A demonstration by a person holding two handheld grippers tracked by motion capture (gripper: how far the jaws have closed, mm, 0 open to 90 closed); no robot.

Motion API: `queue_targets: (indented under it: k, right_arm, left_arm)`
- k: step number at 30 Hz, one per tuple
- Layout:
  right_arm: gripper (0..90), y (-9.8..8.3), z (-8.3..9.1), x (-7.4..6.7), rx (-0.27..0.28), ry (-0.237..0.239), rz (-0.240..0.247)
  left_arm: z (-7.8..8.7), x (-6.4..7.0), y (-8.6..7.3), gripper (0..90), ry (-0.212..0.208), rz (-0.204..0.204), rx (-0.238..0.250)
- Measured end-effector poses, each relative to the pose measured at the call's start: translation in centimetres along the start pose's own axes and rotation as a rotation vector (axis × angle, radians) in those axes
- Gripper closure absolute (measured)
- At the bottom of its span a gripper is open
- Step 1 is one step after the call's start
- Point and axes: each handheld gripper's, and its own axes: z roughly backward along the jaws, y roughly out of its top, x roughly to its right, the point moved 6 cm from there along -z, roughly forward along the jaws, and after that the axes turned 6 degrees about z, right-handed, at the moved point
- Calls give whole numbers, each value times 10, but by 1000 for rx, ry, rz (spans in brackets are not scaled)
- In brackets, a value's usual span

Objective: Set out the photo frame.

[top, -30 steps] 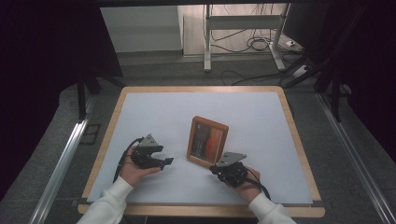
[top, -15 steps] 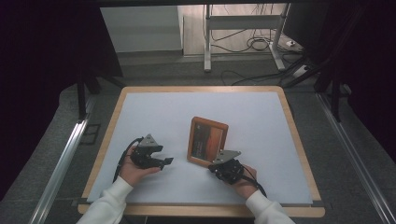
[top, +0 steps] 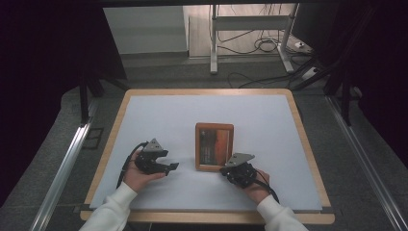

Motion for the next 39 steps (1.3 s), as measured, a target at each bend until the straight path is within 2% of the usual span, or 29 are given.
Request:
queue_targets:
  k: [5,10,13,16,19,21,24,26,28,32,39]
  right_arm:
    - [900,4,11,-3,51,18,-5]
    - [897,-1,33,2,87,-9,-21]
    - [882,-12,45,13,92,-36,-68]
    - [851,-28,58,27,89,-84,-117]
    - [809,-48,70,42,86,-119,-189]
    - [740,-58,78,51,99,-125,-235]
    - [501,-69,84,61,101,-148,-302]
    - [440,-71,86,63,109,-178,-323]
    - [359,-71,87,63,116,-200,-324]
    - [262,-70,86,65,114,-227,-330]
    - [215,-71,84,65,107,-225,-333]
  left_arm:
    - [0,0,-1,290,0,1,1]
    - [4,-1,-3,290,7,14,9]
    - [6,-1,-3,290,13,12,16]
    - [7,-2,-4,290,18,16,19]
    - [8,-3,-4,290,20,22,20]
    - [8,-4,-4,290,21,26,22]
    - [8,-3,-4,290,21,25,23]
    - [8,-3,-4,290,21,23,24]
    - [8,-3,-4,289,21,22,23]
    - [7,-4,-5,288,19,26,19]
    - [7,-4,-5,287,18,25,21]
